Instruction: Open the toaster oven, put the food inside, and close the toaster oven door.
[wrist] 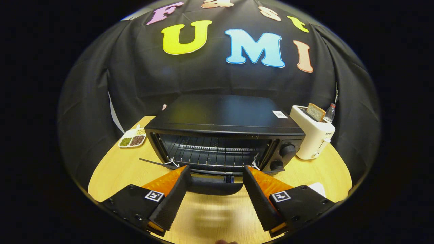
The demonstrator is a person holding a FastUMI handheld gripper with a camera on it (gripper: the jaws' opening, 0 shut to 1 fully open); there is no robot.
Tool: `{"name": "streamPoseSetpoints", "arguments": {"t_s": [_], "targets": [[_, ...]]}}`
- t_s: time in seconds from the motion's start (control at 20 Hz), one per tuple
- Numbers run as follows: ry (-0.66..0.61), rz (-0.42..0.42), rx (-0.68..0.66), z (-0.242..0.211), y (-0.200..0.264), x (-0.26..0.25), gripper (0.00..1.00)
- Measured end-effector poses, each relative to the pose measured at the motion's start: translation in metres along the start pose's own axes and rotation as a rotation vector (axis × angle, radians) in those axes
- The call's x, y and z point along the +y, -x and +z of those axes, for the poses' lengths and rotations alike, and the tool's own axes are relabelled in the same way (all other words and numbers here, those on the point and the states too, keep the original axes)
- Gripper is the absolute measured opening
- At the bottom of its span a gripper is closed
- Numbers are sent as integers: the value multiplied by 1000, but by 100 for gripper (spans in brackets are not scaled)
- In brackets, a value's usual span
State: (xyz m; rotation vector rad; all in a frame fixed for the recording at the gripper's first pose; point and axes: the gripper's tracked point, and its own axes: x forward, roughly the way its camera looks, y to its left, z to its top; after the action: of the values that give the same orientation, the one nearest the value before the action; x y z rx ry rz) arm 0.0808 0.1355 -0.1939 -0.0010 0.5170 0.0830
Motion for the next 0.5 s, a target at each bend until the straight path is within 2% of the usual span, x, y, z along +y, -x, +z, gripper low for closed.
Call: {"name": "streamPoseSetpoints", "arguments": {"t_s": [0.35,0.5], "targets": [[40,14,73,-32,13,3,98],[82,33,179,-70,14,3,98]]}}
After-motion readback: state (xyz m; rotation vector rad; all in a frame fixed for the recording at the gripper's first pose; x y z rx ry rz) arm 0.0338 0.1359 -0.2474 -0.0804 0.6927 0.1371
